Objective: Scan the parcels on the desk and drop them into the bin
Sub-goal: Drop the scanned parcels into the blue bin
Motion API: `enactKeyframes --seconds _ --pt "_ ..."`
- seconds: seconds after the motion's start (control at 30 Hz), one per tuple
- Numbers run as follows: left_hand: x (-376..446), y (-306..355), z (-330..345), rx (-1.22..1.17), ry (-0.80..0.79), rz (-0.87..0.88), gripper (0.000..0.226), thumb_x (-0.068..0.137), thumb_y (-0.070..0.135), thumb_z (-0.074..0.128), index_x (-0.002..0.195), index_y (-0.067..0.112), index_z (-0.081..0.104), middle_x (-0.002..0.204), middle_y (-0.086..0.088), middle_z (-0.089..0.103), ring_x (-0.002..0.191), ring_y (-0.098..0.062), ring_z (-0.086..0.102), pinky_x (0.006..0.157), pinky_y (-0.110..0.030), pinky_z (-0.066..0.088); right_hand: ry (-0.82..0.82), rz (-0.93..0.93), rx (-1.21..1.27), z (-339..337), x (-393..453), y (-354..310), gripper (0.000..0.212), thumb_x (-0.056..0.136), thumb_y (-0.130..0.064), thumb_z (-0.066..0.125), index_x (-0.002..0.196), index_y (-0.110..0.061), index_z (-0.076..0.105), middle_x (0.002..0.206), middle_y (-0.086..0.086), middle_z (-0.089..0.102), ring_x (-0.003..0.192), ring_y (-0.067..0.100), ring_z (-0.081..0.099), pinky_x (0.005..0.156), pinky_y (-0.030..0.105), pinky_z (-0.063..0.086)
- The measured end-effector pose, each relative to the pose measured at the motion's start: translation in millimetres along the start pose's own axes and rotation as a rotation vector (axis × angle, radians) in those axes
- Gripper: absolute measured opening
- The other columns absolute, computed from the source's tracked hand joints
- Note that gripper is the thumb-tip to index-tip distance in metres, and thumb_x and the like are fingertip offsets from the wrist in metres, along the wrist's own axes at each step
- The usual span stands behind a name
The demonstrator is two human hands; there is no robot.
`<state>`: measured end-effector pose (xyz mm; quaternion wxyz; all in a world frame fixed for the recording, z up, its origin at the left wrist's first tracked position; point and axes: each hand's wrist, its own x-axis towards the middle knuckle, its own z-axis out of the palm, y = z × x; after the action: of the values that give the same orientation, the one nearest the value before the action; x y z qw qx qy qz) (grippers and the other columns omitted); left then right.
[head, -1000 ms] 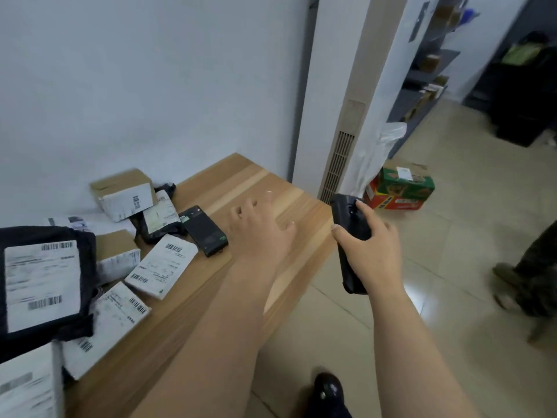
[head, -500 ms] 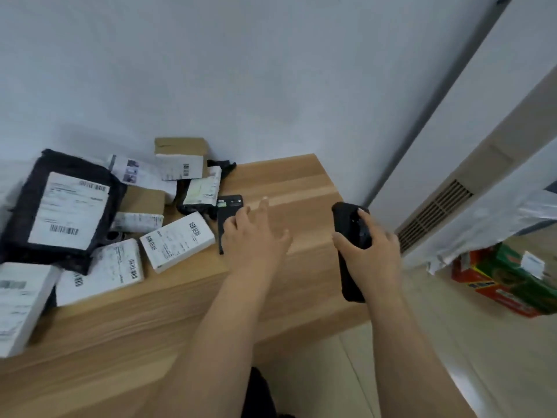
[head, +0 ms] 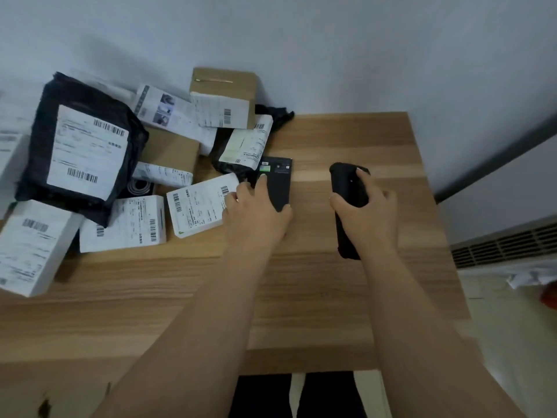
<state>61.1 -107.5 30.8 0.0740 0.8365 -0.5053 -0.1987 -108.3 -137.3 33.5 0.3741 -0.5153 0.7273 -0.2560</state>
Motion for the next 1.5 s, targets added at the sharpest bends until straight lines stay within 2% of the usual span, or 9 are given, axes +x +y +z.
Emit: enactKeyframes --seconds 0.2,0.37,0.63,0.9,1.07,1.27,1.37,1.43,1.5 --pt "30 3 49 -0.016 -0.113 -0.167 0.087 0.088 0.063 0.054 0.155 0.02 0.018 0.15 -0.016 0.028 0.134 -0.036 0.027 0.108 -0.045 0.03 -0.135 0.026 -0.046 28 43 25 0.066 0.087 -0.047 0.069 0.146 -0.048 0.04 0.138 0.0 0.037 0.104 0.016 0.048 0.085 0.033 0.042" --pt "45 11 87 0.055 -0.137 -0.237 0.103 0.084 0.072 0.054 0.157 0.018 0.004 0.159 -0.018 0.009 0.144 -0.036 0.012 0.116 -0.048 0.02 -0.18 0.008 -0.068 39 64 44 0.068 0.087 -0.047 0.071 0.147 -0.047 0.039 0.139 -0.001 0.036 0.103 0.011 0.044 0.084 0.029 0.039" --pt "44 16 106 0.135 -0.037 -0.221 0.09 0.092 0.051 0.058 0.157 0.017 0.006 0.157 -0.019 0.014 0.14 -0.037 0.021 0.114 -0.047 0.024 -0.21 -0.027 -0.057 31 76 63 0.07 0.085 -0.046 0.073 0.147 -0.045 0.041 0.141 -0.001 0.036 0.114 0.011 0.046 0.092 0.029 0.041" --pt "-8 47 96 0.081 -0.11 -0.16 0.084 0.094 0.051 0.055 0.157 0.029 0.004 0.157 -0.018 0.015 0.138 -0.035 0.025 0.112 -0.047 0.03 -0.181 -0.028 -0.03 -17 68 61 0.069 0.085 -0.044 0.073 0.146 -0.044 0.041 0.144 0.0 0.035 0.115 0.016 0.049 0.088 0.032 0.041" --pt "-43 49 101 -0.2 -0.248 -0.157 0.072 0.101 0.046 0.046 0.156 0.038 0.001 0.155 -0.013 0.022 0.132 -0.031 0.04 0.106 -0.046 0.042 -0.179 -0.029 -0.047 -45 57 67 0.068 0.085 -0.046 0.07 0.146 -0.047 0.04 0.139 -0.001 0.037 0.11 0.018 0.052 0.087 0.035 0.045" --pt "-56 34 92 -0.269 -0.159 -0.116 0.071 0.103 0.011 0.038 0.155 0.044 0.001 0.147 -0.013 0.038 0.102 -0.025 0.056 0.079 -0.033 0.044 -0.185 -0.061 -0.061 -54 49 69 0.067 0.086 -0.047 0.07 0.147 -0.047 0.04 0.142 -0.001 0.036 0.108 0.014 0.048 0.084 0.032 0.041" --pt "-55 17 84 -0.339 -0.095 -0.188 0.062 0.102 0.012 0.038 0.157 0.03 0.015 0.151 -0.014 0.031 0.124 -0.03 0.048 0.098 -0.036 0.043 -0.2 -0.082 -0.058 -51 46 68 0.068 0.086 -0.047 0.07 0.147 -0.046 0.04 0.141 -0.001 0.036 0.113 0.018 0.051 0.085 0.032 0.042" --pt "-52 6 83 -0.328 -0.049 -0.274 0.059 0.104 0.032 0.039 0.157 0.026 0.014 0.156 -0.016 0.021 0.134 -0.036 0.039 0.11 -0.047 0.036 -0.206 -0.085 -0.058 -48 44 67 0.069 0.085 -0.048 0.07 0.147 -0.047 0.04 0.14 -0.001 0.036 0.112 0.017 0.051 0.086 0.033 0.043" --pt "-48 -2 84 -0.281 -0.059 -0.378 0.074 0.099 0.054 0.042 0.158 0.023 0.009 0.16 -0.017 0.009 0.142 -0.039 0.025 0.114 -0.054 0.028 -0.212 -0.089 -0.063 -45 43 66 0.069 0.085 -0.048 0.071 0.147 -0.047 0.04 0.14 -0.002 0.037 0.108 0.015 0.051 0.085 0.032 0.043"
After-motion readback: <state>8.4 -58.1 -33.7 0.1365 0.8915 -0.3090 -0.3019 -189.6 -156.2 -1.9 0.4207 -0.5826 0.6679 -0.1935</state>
